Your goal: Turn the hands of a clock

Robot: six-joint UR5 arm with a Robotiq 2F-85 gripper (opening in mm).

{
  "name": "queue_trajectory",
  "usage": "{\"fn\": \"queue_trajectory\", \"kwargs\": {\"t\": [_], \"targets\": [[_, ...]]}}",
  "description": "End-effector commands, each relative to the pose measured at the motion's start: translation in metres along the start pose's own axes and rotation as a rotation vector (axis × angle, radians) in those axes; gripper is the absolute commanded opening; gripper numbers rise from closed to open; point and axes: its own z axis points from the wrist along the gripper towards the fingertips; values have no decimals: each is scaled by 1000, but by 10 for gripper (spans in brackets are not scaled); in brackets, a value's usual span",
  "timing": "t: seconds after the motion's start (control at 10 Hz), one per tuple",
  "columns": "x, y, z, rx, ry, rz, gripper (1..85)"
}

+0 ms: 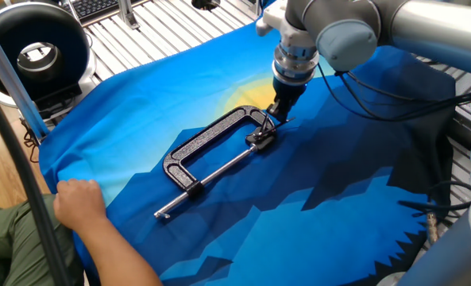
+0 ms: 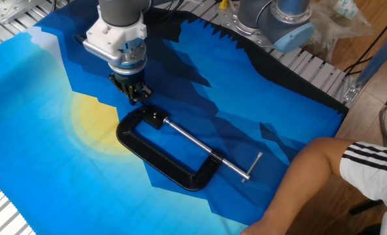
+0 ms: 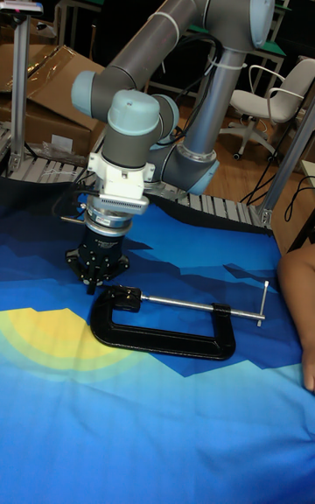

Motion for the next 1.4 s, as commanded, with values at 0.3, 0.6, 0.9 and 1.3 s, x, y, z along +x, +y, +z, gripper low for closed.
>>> {"fn": "queue_trajectory", "kwargs": {"t": [0.3, 0.6, 0.9, 1.3], "targets": [[-4, 1, -2, -2, -2, 0, 13], [-25, 7, -20, 8, 15, -11, 13], [-34, 25, -53, 9, 29, 15, 13], [-53, 55, -92, 45, 36, 103, 13]]}}
